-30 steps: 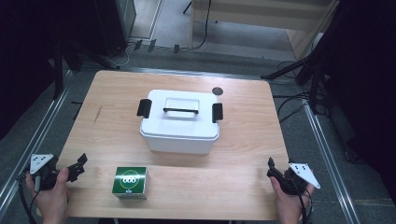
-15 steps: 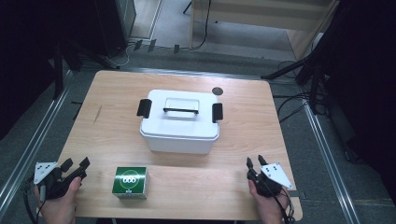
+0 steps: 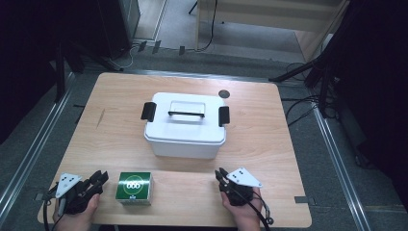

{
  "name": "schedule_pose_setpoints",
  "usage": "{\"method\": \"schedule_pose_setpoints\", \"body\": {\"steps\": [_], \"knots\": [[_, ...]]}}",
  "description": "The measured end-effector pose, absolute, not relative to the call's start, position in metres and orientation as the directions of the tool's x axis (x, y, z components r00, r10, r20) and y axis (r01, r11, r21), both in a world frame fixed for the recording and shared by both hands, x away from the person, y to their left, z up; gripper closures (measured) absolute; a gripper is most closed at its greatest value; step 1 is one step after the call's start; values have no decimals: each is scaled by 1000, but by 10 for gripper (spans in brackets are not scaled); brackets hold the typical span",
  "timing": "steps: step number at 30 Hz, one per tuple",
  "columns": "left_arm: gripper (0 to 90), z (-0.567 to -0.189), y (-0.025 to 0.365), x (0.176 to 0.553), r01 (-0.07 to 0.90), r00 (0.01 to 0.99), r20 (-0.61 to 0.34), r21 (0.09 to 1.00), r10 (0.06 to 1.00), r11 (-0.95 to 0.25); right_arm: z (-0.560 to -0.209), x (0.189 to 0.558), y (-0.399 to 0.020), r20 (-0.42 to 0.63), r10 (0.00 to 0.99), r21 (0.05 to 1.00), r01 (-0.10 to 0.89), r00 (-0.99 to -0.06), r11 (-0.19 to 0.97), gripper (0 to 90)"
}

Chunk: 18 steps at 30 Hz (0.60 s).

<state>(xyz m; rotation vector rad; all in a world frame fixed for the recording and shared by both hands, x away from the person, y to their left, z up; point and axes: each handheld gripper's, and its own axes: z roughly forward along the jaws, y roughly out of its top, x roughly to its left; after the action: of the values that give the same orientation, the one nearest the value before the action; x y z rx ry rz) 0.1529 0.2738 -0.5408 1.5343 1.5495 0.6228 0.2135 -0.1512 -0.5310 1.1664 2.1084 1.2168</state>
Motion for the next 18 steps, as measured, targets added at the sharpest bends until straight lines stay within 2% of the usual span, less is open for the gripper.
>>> {"method": "schedule_pose_setpoints", "body": {"steps": [4, 9, 18], "knots": [[804, -544, 264, 151, 577, 159, -213, 812, 964, 84, -532, 209, -128, 47, 804, 858, 436, -593, 272, 872], [851, -545, 257, 149, 586, 195, -213, 808, 957, 61, -535, 205, -100, 74, 766, 854, 438, -638, 282, 900], [895, -547, 245, 145, 613, 225, -201, 790, 953, 22, -538, 200, -47, 121, 688, 849, 434, -715, 302, 900]]}}
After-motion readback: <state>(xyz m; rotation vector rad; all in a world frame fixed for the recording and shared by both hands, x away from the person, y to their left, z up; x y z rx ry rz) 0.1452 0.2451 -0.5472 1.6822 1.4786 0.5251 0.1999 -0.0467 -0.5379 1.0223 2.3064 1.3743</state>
